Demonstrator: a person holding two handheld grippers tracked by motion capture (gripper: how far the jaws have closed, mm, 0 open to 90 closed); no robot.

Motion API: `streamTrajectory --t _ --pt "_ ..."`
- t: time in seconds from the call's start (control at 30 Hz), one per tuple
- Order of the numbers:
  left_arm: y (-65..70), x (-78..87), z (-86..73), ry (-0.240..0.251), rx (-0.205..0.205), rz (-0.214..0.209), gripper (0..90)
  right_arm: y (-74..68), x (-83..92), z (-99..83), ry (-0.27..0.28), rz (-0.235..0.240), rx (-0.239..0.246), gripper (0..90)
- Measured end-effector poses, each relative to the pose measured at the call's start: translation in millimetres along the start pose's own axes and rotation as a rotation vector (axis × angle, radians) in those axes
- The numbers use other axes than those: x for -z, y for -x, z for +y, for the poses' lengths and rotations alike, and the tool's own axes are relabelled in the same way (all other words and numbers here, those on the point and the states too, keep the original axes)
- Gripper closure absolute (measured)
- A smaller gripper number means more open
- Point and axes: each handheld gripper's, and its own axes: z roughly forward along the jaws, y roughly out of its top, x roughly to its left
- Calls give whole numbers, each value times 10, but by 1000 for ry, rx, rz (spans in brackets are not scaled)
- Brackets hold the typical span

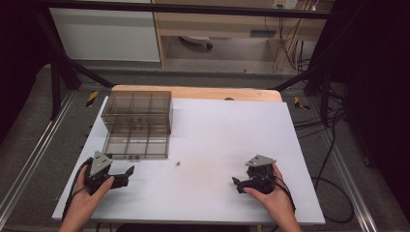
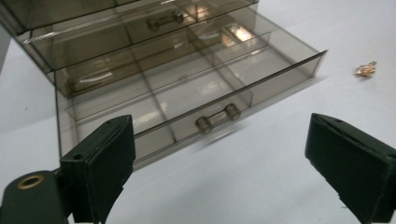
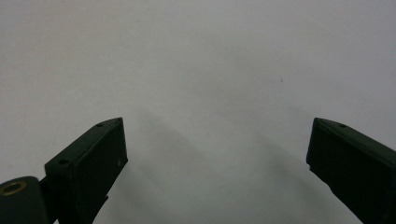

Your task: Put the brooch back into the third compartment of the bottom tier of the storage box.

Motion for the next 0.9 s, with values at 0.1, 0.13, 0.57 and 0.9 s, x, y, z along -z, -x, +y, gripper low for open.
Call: streamTrajectory --t 0.1,0.13,0.57,0.9 --pt "-58 -11 -7 -10 6 15 87 -20 -24 37 -15 19 -20 55" --pt "-72 -12 -7 -8 4 21 87 -28 -32 47 -26 28 -22 54" --pt "-208 48 -44 17 81 48 87 -195 -129 341 -41 49 16 60" --pt "-229 70 -47 26 99 55 87 -421 -229 773 -16 84 34 66"
